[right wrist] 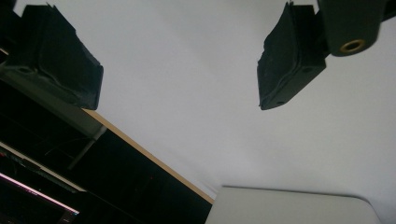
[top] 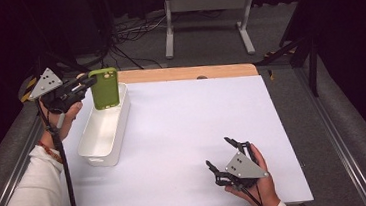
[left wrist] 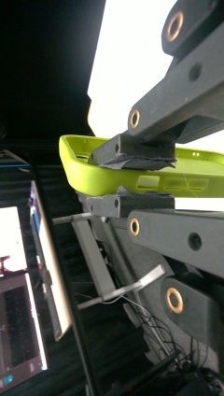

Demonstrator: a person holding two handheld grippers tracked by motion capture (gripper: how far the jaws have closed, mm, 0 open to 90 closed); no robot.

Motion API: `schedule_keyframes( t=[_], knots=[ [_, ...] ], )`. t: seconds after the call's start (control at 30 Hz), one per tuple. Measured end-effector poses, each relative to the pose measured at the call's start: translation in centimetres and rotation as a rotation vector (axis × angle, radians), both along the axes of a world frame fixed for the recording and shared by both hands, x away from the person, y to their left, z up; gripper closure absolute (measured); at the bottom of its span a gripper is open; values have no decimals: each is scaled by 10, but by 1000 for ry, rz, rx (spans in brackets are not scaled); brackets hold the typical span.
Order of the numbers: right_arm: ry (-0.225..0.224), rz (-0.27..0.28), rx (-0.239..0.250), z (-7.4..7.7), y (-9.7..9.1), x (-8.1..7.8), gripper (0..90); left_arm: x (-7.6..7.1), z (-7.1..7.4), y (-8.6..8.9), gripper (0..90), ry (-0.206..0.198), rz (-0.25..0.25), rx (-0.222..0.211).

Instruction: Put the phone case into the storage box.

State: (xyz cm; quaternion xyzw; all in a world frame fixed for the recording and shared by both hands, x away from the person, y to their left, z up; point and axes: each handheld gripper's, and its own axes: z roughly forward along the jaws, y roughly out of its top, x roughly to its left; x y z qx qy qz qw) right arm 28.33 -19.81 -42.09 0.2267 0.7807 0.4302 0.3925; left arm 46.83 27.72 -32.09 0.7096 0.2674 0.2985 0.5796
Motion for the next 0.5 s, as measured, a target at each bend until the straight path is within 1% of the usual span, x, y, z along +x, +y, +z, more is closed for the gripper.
schedule_keyframes(
  t=[0.03, 0.13, 0.2, 0.27, 0.3, 0.33, 0.37, 0.4, 0.47, 0.5],
  knots=[
    [2, -1, 0, 0, 0, 0, 154, 4, -3, 1, 787, -2, 0, 0],
    [6, -6, 3, 0, 0, 3, 154, 13, -10, 2, 786, 15, 0, 12],
    [19, -8, 9, 0, -1, 5, 154, 18, -14, 3, 786, 25, -13, 3],
    [20, -10, 0, -1, 1, 6, 154, 25, -20, 4, 786, 32, -26, -1],
    [21, -9, -5, -1, 2, 7, 154, 25, -20, 4, 786, 32, -26, -1],
    [21, -9, -5, -1, 2, 7, 154, 28, -23, 4, 786, 37, -33, -10],
    [23, -7, -11, -2, 3, 7, 156, 33, -25, 3, 786, 51, -45, -3],
    [27, -6, -19, -2, 4, 9, 157, 36, -27, 2, 786, 52, -42, 6],
    [34, -19, -21, -3, 3, 10, 157, 42, -32, 1, 787, 57, -40, -5],
    [34, -19, -21, -3, 3, 10, 157, 42, -32, 1, 787, 57, -40, -5]
  ],
)
